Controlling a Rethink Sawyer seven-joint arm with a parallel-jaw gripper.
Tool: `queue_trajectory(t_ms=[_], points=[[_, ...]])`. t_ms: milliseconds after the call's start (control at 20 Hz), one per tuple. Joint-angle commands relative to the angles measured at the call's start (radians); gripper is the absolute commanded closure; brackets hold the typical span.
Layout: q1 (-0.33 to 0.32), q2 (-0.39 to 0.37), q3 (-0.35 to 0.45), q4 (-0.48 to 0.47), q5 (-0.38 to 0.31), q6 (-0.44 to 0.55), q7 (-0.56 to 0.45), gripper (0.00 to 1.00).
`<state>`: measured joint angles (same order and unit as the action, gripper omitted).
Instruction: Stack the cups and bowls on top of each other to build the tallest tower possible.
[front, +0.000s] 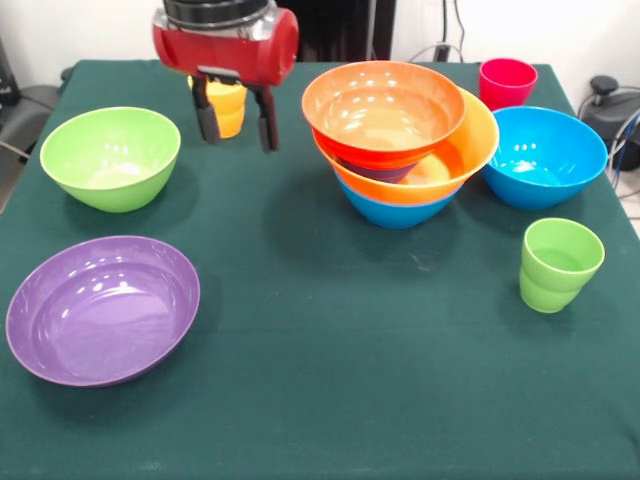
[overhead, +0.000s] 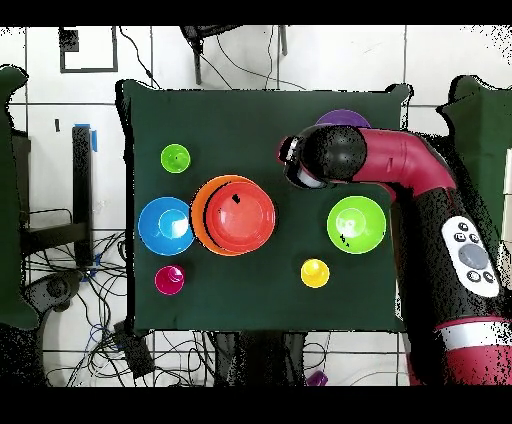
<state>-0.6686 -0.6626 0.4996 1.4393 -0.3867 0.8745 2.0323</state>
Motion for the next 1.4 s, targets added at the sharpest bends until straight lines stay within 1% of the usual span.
queue_trajectory(t_ms=[50, 300, 600, 800, 1150, 1350, 1400], points=[[-0.014, -0.001, 0.050, -0.049, -0.086, 0.132, -0.336, 0.00], [-0.019, 0.035, 0.046, -0.046, -0.112, 0.075, -0.336, 0.00], [-0.007, 0.089, 0.037, -0.088, -0.147, 0.059, -0.335, 0.00], [-0.013, 0.122, 0.034, -0.085, -0.170, 0.018, -0.323, 0.00], [-0.017, 0.119, 0.039, -0.088, -0.187, 0.022, -0.318, 0.00], [-0.024, 0.109, 0.045, -0.073, -0.186, 0.024, -0.313, 0.00], [-0.029, 0.096, 0.045, -0.053, -0.185, 0.019, -0.309, 0.00]])
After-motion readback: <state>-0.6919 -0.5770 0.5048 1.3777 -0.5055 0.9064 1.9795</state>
